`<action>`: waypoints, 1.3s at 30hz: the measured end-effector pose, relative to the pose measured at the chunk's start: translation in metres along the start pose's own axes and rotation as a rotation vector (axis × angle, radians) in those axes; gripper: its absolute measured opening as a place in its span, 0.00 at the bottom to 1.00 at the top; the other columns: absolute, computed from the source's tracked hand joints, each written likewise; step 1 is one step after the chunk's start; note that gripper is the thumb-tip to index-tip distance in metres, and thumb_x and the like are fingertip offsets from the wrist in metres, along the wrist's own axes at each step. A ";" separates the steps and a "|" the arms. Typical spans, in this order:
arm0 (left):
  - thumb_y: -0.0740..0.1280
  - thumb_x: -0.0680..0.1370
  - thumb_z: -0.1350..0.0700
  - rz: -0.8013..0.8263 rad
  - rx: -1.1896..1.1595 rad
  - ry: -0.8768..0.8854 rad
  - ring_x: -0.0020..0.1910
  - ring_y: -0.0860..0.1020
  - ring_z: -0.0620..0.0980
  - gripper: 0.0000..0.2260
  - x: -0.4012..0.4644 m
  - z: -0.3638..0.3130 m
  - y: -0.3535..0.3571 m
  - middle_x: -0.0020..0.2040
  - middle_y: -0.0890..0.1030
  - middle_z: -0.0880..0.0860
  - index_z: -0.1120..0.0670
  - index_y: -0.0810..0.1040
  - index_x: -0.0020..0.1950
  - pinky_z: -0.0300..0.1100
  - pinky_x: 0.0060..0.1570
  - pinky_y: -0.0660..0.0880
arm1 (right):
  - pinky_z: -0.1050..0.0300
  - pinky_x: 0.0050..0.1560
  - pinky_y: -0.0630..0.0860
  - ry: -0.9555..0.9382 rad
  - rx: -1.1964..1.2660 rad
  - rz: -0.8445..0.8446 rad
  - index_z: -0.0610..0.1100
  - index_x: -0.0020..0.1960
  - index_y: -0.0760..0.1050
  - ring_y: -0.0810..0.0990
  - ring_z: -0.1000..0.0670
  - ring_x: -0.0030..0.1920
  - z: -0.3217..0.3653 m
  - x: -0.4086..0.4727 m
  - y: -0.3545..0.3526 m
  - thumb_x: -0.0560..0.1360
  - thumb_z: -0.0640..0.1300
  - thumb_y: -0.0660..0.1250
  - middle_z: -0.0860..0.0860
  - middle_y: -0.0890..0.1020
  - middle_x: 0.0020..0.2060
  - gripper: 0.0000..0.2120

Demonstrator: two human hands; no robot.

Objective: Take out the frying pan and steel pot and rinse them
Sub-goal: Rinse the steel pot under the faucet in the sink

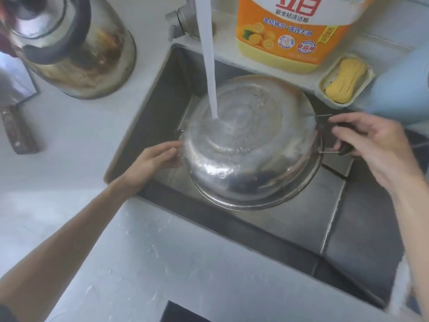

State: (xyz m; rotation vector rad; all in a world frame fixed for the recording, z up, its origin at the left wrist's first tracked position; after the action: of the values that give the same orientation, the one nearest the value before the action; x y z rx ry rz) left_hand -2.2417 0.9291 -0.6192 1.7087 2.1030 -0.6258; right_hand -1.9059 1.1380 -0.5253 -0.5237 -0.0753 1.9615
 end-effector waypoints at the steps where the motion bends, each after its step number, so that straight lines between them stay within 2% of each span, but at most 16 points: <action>1: 0.61 0.80 0.59 -0.069 -0.016 0.030 0.53 0.80 0.53 0.13 -0.001 -0.004 -0.007 0.56 0.82 0.55 0.56 0.77 0.63 0.46 0.57 0.76 | 0.68 0.33 0.77 0.022 -0.008 0.007 0.50 0.47 0.80 0.77 0.57 0.29 -0.003 0.003 0.003 0.73 0.36 0.67 0.54 0.81 0.28 0.10; 7: 0.63 0.76 0.53 -0.329 0.064 0.176 0.36 0.76 0.49 0.09 -0.004 -0.052 -0.053 0.37 0.78 0.55 0.45 0.83 0.49 0.52 0.50 0.74 | 0.69 0.28 0.74 0.284 0.180 0.058 0.46 0.45 0.78 0.78 0.60 0.29 -0.079 -0.006 0.046 0.74 0.40 0.67 0.56 0.82 0.28 0.03; 8: 0.63 0.75 0.54 -0.351 0.094 0.202 0.34 0.76 0.48 0.09 -0.003 -0.063 -0.057 0.36 0.78 0.55 0.44 0.82 0.47 0.50 0.49 0.75 | 0.69 0.28 0.75 0.322 0.223 0.089 0.46 0.45 0.78 0.78 0.60 0.29 -0.092 -0.014 0.059 0.70 0.45 0.71 0.56 0.83 0.29 0.06; 10: 0.63 0.75 0.56 -0.363 0.138 0.269 0.32 0.76 0.45 0.10 0.002 -0.087 -0.061 0.34 0.79 0.49 0.43 0.82 0.46 0.45 0.45 0.76 | 0.65 0.33 0.78 0.392 0.300 0.146 0.45 0.46 0.77 0.79 0.58 0.31 -0.116 -0.031 0.083 0.54 0.57 0.79 0.53 0.84 0.32 0.26; 12: 0.62 0.77 0.59 -0.337 0.185 0.329 0.30 0.77 0.40 0.12 0.010 -0.109 -0.061 0.31 0.79 0.44 0.43 0.81 0.47 0.36 0.42 0.77 | 0.61 0.37 0.80 0.429 0.354 0.182 0.42 0.47 0.76 0.81 0.55 0.33 -0.132 -0.049 0.103 0.45 0.61 0.81 0.50 0.84 0.34 0.37; 15: 0.61 0.79 0.60 -0.233 0.318 0.400 0.34 0.78 0.39 0.12 0.021 -0.130 -0.052 0.34 0.80 0.41 0.43 0.79 0.53 0.32 0.45 0.76 | 0.60 0.39 0.80 0.433 0.368 0.143 0.42 0.47 0.76 0.82 0.50 0.36 -0.140 -0.074 0.116 0.44 0.62 0.81 0.46 0.84 0.38 0.39; 17: 0.61 0.79 0.59 -0.137 0.376 0.392 0.38 0.78 0.39 0.12 0.027 -0.129 -0.048 0.36 0.81 0.41 0.44 0.77 0.56 0.33 0.49 0.76 | 0.61 0.40 0.79 0.375 0.346 0.055 0.43 0.46 0.77 0.83 0.48 0.36 -0.136 -0.084 0.106 0.47 0.62 0.80 0.45 0.83 0.42 0.35; 19: 0.62 0.79 0.57 -0.038 0.426 0.364 0.41 0.79 0.40 0.10 0.031 -0.119 -0.045 0.39 0.82 0.42 0.43 0.77 0.56 0.35 0.53 0.76 | 0.61 0.43 0.79 0.282 0.267 -0.022 0.47 0.43 0.78 0.82 0.48 0.37 -0.123 -0.090 0.086 0.53 0.59 0.79 0.48 0.83 0.42 0.25; 21: 0.63 0.78 0.54 0.018 0.486 0.333 0.43 0.79 0.43 0.08 0.034 -0.104 -0.042 0.43 0.82 0.49 0.43 0.77 0.54 0.42 0.56 0.76 | 0.65 0.43 0.78 0.175 0.248 -0.088 0.51 0.40 0.81 0.81 0.52 0.38 -0.103 -0.092 0.066 0.63 0.44 0.77 0.54 0.83 0.38 0.08; 23: 0.65 0.78 0.56 0.059 0.523 0.291 0.43 0.80 0.46 0.06 0.034 -0.088 -0.036 0.47 0.82 0.60 0.45 0.77 0.51 0.48 0.56 0.76 | 0.71 0.41 0.76 0.065 0.151 -0.140 0.56 0.38 0.81 0.80 0.59 0.37 -0.076 -0.091 0.044 0.67 0.30 0.71 0.58 0.83 0.34 0.19; 25: 0.66 0.76 0.49 0.073 0.543 0.267 0.44 0.80 0.54 0.03 0.033 -0.073 -0.026 0.47 0.81 0.61 0.43 0.76 0.49 0.55 0.56 0.75 | 0.73 0.40 0.74 -0.045 0.082 -0.158 0.59 0.38 0.81 0.80 0.62 0.35 -0.047 -0.089 0.025 0.68 0.29 0.70 0.61 0.83 0.33 0.22; 28: 0.65 0.71 0.44 0.104 0.510 0.250 0.45 0.77 0.47 0.04 0.028 -0.057 -0.011 0.45 0.80 0.47 0.41 0.75 0.44 0.47 0.54 0.73 | 0.74 0.36 0.73 -0.192 0.011 -0.193 0.61 0.39 0.80 0.79 0.63 0.31 0.003 -0.074 0.005 0.70 0.34 0.70 0.64 0.82 0.32 0.19; 30: 0.66 0.71 0.45 0.105 0.454 0.223 0.44 0.77 0.44 0.05 0.023 -0.047 -0.005 0.44 0.80 0.49 0.43 0.76 0.43 0.43 0.51 0.73 | 0.74 0.33 0.72 -0.241 -0.012 -0.180 0.60 0.40 0.80 0.78 0.61 0.29 0.026 -0.056 -0.002 0.72 0.37 0.69 0.64 0.82 0.32 0.16; 34: 0.68 0.71 0.52 0.019 0.245 0.145 0.40 0.76 0.45 0.02 0.011 -0.029 -0.014 0.39 0.79 0.47 0.48 0.76 0.41 0.38 0.46 0.74 | 0.72 0.30 0.73 -0.123 0.036 -0.112 0.58 0.39 0.82 0.77 0.61 0.31 0.014 -0.020 0.001 0.73 0.39 0.69 0.61 0.83 0.31 0.13; 36: 0.67 0.75 0.59 -0.139 0.175 0.150 0.35 0.76 0.42 0.06 0.006 -0.031 -0.034 0.35 0.80 0.44 0.48 0.77 0.40 0.37 0.43 0.75 | 0.71 0.30 0.73 0.016 0.104 -0.057 0.56 0.39 0.83 0.77 0.61 0.30 -0.014 -0.016 0.016 0.70 0.50 0.71 0.59 0.83 0.30 0.02; 39: 0.64 0.75 0.60 -0.302 0.156 0.230 0.31 0.76 0.39 0.11 0.002 -0.055 -0.059 0.31 0.80 0.42 0.45 0.79 0.40 0.32 0.40 0.74 | 0.67 0.30 0.76 0.176 0.176 0.008 0.50 0.43 0.81 0.77 0.59 0.29 -0.069 -0.026 0.046 0.53 0.68 0.74 0.55 0.83 0.30 0.27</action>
State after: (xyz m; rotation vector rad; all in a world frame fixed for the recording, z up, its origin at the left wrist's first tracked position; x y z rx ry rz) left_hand -2.2999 0.9502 -0.5675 1.6210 2.5654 -0.7243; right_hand -1.9086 1.0830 -0.5921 -0.5777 0.2086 1.8996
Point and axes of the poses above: each hand's wrist, its own x-axis towards the middle knuckle, its own y-axis out of the palm, z = x × y, the point moved 9 cm from there along x, towards the middle knuckle
